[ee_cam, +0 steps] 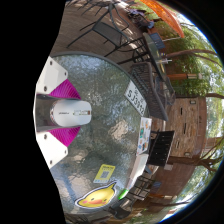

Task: Arrange mouse

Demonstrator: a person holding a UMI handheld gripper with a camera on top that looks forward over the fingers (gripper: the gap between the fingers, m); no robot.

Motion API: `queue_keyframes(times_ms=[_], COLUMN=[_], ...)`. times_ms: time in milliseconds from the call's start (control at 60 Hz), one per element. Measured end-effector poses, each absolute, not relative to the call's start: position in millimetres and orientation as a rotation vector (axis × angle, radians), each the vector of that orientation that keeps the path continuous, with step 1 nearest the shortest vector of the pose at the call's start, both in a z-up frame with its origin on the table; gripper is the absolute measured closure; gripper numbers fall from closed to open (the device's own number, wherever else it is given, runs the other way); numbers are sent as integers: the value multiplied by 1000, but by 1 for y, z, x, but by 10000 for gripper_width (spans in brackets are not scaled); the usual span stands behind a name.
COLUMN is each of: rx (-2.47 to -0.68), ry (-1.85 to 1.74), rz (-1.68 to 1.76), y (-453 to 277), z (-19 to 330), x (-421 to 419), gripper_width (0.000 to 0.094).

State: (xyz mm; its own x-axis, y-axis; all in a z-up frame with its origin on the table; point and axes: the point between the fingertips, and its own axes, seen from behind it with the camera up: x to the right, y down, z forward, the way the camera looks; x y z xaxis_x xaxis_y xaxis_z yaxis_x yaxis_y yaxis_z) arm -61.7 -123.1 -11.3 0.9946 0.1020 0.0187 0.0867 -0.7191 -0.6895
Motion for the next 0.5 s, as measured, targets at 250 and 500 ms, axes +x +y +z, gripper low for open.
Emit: queue_keyframes(times_ms=[250,500], rx=[-2109,-1901], ry=[-130,1], rz=[186,134], y=[-72,-7], z=[153,273], x=[-45,156], gripper_width=[584,587])
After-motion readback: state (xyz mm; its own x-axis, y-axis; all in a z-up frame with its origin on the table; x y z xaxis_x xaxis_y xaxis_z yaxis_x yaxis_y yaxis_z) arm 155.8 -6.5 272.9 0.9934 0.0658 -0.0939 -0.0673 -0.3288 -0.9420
